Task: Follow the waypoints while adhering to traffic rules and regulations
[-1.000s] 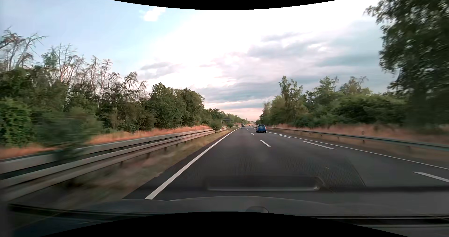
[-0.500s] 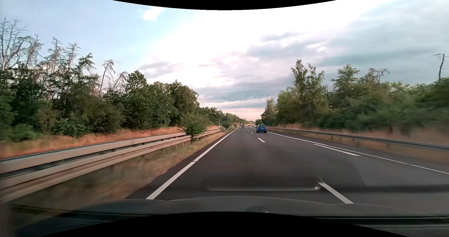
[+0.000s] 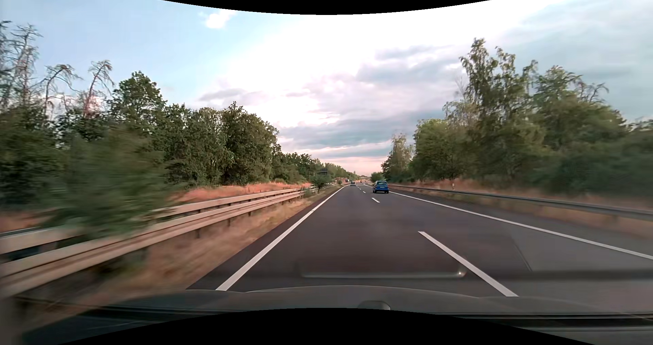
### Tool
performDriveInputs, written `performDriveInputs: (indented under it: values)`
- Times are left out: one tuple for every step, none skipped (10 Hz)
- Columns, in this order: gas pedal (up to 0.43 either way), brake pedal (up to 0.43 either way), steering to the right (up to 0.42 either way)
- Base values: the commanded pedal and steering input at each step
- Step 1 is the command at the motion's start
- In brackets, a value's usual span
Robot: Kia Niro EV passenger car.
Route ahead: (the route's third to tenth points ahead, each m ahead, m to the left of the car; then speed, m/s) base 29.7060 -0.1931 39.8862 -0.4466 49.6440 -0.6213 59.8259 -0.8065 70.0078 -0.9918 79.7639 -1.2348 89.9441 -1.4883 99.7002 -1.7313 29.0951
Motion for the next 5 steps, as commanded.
performDriveInputs:
  values:
    - [0.028,0.0,0.0]
    - [0.028,0.0,0.0]
    - [0.028,0.0,0.0]
    - [0.028,0.0,0.0]
    - [0.059,0.0,0.0]
